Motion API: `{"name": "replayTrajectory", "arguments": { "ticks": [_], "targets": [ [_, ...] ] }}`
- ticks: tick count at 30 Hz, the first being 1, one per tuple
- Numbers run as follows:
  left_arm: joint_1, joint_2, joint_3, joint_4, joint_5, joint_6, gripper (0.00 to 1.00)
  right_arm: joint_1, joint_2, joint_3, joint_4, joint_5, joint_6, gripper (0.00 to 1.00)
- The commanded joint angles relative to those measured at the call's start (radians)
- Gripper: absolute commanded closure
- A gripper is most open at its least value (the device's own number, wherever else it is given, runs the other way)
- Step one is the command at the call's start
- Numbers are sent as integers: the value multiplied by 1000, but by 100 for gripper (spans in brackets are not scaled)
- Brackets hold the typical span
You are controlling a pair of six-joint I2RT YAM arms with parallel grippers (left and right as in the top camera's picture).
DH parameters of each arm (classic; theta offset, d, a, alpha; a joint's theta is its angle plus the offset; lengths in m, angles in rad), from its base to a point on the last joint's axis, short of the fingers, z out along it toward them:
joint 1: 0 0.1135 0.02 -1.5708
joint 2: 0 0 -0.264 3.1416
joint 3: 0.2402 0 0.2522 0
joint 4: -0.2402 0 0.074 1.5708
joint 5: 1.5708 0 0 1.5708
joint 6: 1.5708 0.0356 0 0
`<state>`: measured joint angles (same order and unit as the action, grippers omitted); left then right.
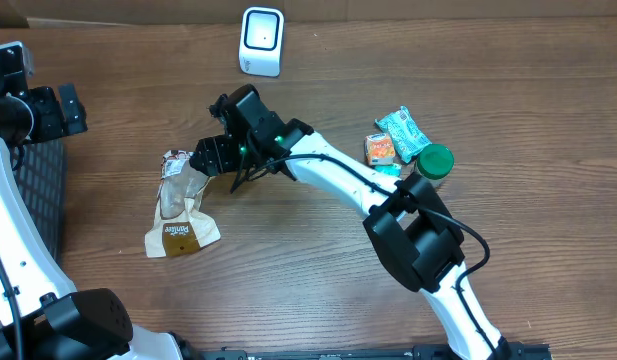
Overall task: Scan the item barcode
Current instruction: 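Move the right gripper to the bread bag and grasp it, then lift the bread bag with the right gripper and pull it right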
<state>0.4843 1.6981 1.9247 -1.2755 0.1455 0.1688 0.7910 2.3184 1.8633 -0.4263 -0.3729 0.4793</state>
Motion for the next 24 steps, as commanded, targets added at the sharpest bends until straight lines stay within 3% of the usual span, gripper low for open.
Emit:
{"name": "replayTrajectory", "arguments": {
  "ticks": [1,6,11,16,21,24],
  "targets": [
    [0,-1,8,0,1,26,0,84,0,21,26,166,86,22],
    [0,-1,8,0,1,26,0,140,2,21,9,323,187,21],
    [0,-1,8,0,1,26,0,136,1,22,-26,346,209,19],
    [0,-1,8,0,1,26,0,107,-7,56,-117,230,202,18],
    [0,-1,8,0,1,26,0,110,15,55,-82,153,228,20],
    [0,-1,9,0,1,26,0,126,53,55,-11,126,228,29]
  ]
}}
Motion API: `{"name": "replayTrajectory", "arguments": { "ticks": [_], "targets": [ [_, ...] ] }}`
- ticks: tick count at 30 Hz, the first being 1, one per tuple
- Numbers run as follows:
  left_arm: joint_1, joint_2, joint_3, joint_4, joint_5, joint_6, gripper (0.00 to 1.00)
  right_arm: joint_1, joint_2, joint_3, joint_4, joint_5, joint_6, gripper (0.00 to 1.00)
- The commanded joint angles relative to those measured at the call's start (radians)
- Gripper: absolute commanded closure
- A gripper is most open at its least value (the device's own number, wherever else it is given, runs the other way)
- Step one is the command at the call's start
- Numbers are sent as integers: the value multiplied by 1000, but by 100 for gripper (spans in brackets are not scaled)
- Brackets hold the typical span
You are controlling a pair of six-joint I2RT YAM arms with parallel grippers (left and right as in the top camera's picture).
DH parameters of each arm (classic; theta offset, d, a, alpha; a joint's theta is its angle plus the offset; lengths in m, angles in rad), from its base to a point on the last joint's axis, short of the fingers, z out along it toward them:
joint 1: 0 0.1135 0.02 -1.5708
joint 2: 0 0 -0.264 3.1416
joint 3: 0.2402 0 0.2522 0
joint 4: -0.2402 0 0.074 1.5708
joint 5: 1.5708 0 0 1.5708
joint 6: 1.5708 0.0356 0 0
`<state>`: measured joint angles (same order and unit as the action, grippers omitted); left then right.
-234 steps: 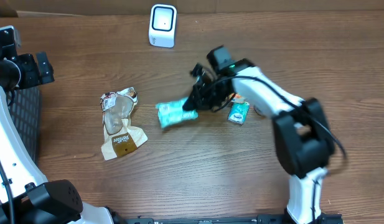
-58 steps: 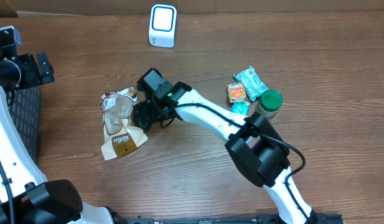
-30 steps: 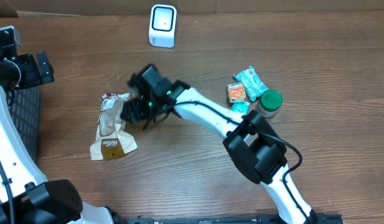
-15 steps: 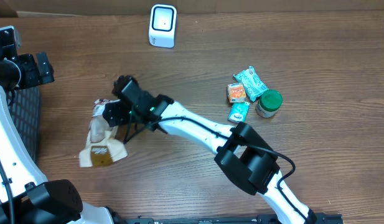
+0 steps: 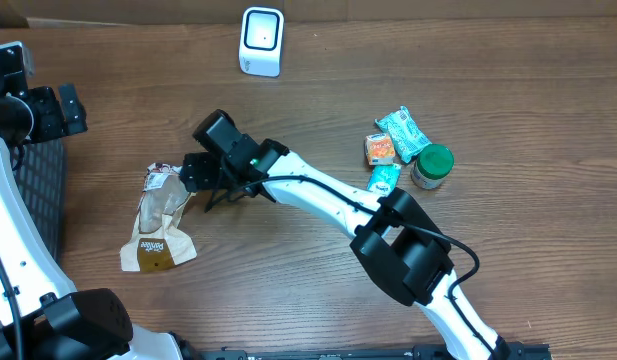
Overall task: Scan the item barcode
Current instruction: 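Lift the bread bag with the right gripper and pull it right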
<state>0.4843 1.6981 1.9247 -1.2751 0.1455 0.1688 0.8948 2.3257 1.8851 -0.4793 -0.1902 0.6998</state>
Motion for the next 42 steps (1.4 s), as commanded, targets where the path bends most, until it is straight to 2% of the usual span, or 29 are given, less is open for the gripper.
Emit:
{"name": "replayTrajectory", "arguments": {
  "ticks": [1,4,5,6,8,9,13,14,18,19,23,24,25,26,27,30,34,42],
  "targets": [
    [0,-1,8,0,1,26,0,27,61,33,61,-59,9,31],
    [0,-1,8,0,1,26,0,33,93,33,93,-59,11,37],
    [0,-1,9,0,1,26,0,33,105,33,98,-59,11,44],
    [0,-1,8,0,1,26,1,33,106,33,100,-59,11,48],
    [0,-1,8,0,1,26,0,32,108,33,96,-58,7,61],
    [0,-1,9,0,1,26,0,31,108,33,96,-58,-5,74],
    [0,-1,8,0,1,26,0,6,93,35,77,-61,-76,96],
    [0,-1,9,0,1,26,0,-2,84,35,71,-72,-98,96],
    [0,-1,9,0,1,26,0,-74,4,35,19,-238,-362,96],
    [0,-1,8,0,1,26,0,-100,-26,35,-13,-287,-465,96],
    [0,-1,8,0,1,26,0,-161,-95,35,-129,-305,-638,96],
    [0,-1,8,0,1,26,0,-174,-106,35,-156,-305,-657,90],
    [0,-1,8,0,1,26,0,-188,-114,35,-187,-306,-657,62],
    [0,-1,8,0,1,26,0,-196,-114,35,-214,-311,-657,49],
    [0,-1,9,0,1,26,0,-199,-114,35,-233,-312,-657,38],
    [0,-1,8,0,1,26,1,-203,-114,35,-306,-309,-675,16],
    [0,-1,8,0,1,26,0,-212,-108,33,-385,-308,-732,12],
    [0,-1,9,0,1,26,0,-232,-33,-36,-490,-378,-731,8]
  ]
}}
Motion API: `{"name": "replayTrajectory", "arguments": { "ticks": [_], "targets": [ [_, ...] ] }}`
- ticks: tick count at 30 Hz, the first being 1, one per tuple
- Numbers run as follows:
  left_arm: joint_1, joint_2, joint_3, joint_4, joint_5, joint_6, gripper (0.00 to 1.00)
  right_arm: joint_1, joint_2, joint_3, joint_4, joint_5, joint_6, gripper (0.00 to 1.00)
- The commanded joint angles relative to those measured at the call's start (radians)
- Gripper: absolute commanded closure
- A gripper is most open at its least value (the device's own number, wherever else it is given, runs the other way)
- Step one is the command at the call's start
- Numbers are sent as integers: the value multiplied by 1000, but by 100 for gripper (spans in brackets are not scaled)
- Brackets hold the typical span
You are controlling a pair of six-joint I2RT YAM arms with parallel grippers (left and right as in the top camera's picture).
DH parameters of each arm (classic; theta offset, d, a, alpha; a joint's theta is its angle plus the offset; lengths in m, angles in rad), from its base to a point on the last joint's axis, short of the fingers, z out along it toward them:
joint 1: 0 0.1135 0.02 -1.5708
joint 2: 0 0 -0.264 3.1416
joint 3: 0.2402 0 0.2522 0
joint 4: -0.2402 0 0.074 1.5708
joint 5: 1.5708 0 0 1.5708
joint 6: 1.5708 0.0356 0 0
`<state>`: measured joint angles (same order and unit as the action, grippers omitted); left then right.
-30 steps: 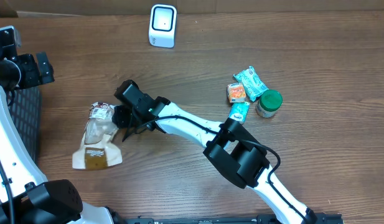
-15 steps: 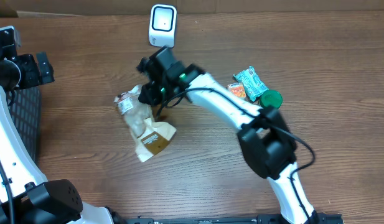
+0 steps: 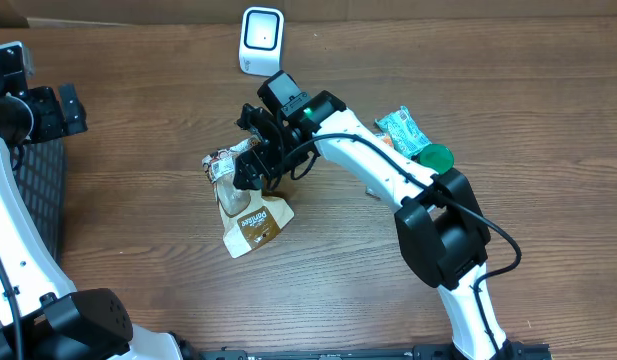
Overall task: Scan the item barcode
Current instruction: 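Lift the bread bag with the right gripper and pull it right, then raise the bread bag and carry it toward the white scanner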
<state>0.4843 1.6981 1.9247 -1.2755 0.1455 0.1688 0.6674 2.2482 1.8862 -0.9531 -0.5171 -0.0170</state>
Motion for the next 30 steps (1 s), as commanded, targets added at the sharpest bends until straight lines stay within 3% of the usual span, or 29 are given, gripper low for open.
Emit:
{"name": "replayTrajectory", "arguments": {
  "ticks": [1,7,9,12,14,15,21,25,30],
  "targets": [
    [0,-1,8,0,1,26,0,-5,54,-43,-22,-71,-14,8],
    [0,-1,8,0,1,26,0,18,68,-130,30,-125,55,10],
    [0,-1,8,0,1,26,0,27,68,-169,82,-125,111,17],
    [0,-1,8,0,1,26,0,29,68,-191,118,-124,184,37],
    [0,-1,8,0,1,26,0,27,68,-191,122,-124,201,59],
    [0,-1,8,0,1,26,0,27,68,-191,122,-125,201,66],
    [0,-1,8,0,1,26,0,14,62,-187,120,-125,200,94],
    [0,-1,8,0,1,26,0,-17,8,-167,70,-127,143,96],
    [0,-1,8,0,1,26,0,-49,-200,-163,-31,-229,-93,96]
  ]
}}
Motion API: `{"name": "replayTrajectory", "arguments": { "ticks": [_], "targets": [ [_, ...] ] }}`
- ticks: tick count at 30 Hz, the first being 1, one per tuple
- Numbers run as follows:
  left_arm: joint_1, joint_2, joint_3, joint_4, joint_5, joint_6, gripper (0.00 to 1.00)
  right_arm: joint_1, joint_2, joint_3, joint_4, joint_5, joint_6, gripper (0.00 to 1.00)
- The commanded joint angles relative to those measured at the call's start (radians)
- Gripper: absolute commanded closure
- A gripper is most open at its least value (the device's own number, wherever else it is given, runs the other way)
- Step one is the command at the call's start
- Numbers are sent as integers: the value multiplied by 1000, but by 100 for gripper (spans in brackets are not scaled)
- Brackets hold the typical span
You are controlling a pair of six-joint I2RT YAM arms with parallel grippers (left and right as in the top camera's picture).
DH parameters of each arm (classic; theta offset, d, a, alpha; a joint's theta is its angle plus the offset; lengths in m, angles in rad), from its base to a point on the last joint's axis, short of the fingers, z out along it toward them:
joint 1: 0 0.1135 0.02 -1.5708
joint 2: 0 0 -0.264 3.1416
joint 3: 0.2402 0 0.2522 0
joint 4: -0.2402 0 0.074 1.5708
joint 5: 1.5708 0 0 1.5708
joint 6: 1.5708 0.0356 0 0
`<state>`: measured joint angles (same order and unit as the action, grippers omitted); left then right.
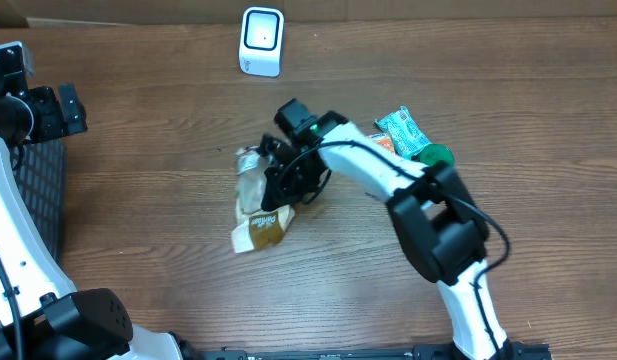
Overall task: Scan the item barcode
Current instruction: 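Raise the bread bag and carry it toward the white scanner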
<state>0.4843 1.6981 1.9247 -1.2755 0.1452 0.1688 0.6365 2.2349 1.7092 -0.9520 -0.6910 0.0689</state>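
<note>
A brown-and-clear snack bag (256,205) lies or hangs just left of the table's middle, its printed brown end toward the front. My right gripper (276,178) is at the bag's upper right edge, shut on the snack bag. The white barcode scanner (261,41) stands at the far edge, well behind the bag. My left arm (40,112) is parked at the far left; its fingers do not show clearly. Whether a barcode faces the scanner cannot be told.
To the right of the right arm lie a teal packet (400,127), a green-lidded jar (434,156) and an orange packet (380,146), mostly hidden by the arm. A dark basket (38,190) sits at the left table edge.
The right gripper and the bag have shifted a little to the right and nearer the front. The bag now lies more lengthwise, front to back. The left arm has not moved.
The right gripper held the bag left of the table's middle, then further left and nearer the front. Later it had the bag close to the middle, below the scanner's line, and now it is slightly further right.
</note>
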Motion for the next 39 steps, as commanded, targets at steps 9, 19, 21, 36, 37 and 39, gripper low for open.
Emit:
{"name": "replayTrajectory", "arguments": {
  "ticks": [9,19,21,36,37,39],
  "targets": [
    [0,-1,9,0,2,26,1,-13,-594,14,-136,-70,-505,96],
    [0,-1,8,0,1,26,0,-19,-690,14,-189,-71,-526,96],
    [0,-1,8,0,2,26,0,-19,-690,14,-198,-71,-505,96],
    [0,-1,8,0,2,26,0,-19,-684,14,-191,25,-330,96],
    [0,-1,8,0,2,26,0,-19,-684,14,-189,24,-330,96],
    [0,-1,9,0,2,26,0,-19,-684,14,-176,24,-325,96]
  ]
}}
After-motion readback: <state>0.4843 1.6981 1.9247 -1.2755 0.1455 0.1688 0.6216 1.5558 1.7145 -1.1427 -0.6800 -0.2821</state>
